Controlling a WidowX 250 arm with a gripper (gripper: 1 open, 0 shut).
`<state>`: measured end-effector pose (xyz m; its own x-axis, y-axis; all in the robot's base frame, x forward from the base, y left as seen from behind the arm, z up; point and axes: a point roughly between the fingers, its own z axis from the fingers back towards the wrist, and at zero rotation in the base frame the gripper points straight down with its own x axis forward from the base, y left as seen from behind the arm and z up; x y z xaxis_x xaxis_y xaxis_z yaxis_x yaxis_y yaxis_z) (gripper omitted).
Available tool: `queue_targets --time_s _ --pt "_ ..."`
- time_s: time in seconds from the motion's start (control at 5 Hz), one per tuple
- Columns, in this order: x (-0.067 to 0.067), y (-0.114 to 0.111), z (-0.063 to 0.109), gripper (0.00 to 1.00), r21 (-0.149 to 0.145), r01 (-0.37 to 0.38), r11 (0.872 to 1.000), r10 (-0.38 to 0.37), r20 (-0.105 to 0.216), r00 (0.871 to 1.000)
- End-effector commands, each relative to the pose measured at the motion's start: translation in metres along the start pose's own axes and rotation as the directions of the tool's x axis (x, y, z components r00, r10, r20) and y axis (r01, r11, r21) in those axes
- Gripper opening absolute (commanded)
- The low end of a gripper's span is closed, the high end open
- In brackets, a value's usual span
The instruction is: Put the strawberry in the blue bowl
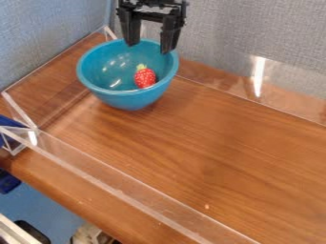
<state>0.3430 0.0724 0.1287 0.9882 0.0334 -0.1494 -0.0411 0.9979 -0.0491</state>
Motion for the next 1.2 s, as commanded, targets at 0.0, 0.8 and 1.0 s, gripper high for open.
queue_targets --time_s 0.0,0.8,1.0 --pt "0.0029 -0.0001 0.0197 1.00 0.014 0.011 1.000 -0.012 0.058 0.998" --pt "0.0027 0.0005 0.0193 1.00 0.004 0.042 0.999 -0.042 0.041 0.998" --pt "0.0021 0.0006 0.0193 1.00 0.002 0.048 0.999 -0.048 0.037 0.998"
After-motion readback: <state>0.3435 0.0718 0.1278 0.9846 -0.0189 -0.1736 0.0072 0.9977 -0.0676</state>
